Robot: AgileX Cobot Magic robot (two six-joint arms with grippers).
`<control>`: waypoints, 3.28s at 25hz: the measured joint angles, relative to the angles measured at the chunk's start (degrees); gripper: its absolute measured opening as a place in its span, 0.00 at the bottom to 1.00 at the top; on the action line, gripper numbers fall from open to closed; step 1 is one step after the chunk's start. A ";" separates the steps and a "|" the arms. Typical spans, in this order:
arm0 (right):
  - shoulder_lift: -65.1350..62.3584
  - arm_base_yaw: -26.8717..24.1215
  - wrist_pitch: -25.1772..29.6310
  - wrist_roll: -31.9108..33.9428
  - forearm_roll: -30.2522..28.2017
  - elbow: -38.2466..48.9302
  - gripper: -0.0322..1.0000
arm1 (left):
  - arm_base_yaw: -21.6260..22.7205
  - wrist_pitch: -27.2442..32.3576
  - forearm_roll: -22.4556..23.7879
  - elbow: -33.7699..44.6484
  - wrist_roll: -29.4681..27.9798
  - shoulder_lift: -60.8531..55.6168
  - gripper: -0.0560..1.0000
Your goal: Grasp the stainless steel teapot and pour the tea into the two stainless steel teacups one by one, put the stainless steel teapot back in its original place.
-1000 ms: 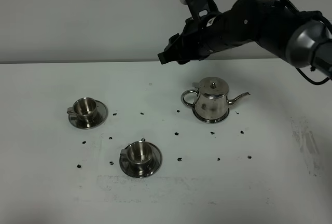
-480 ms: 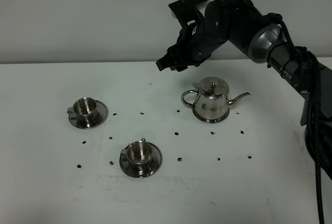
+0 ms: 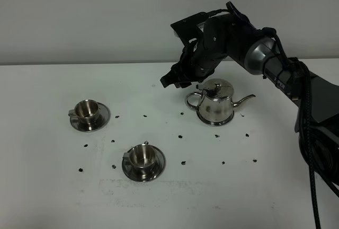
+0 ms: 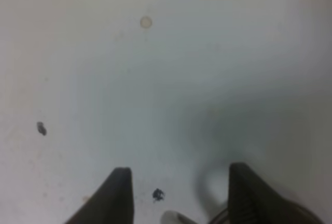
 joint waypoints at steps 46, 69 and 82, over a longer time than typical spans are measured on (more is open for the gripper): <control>-1.59 2.34 16.58 -6.26 7.65 -23.70 0.43 | 0.00 0.08 0.00 0.00 0.05 0.00 0.56; -25.57 2.67 -14.96 -6.82 1.76 15.05 0.36 | 0.00 0.19 0.07 0.00 0.00 0.00 0.56; -28.07 6.53 -33.55 8.16 -5.56 43.20 0.36 | 0.00 0.19 0.07 0.00 0.00 0.00 0.56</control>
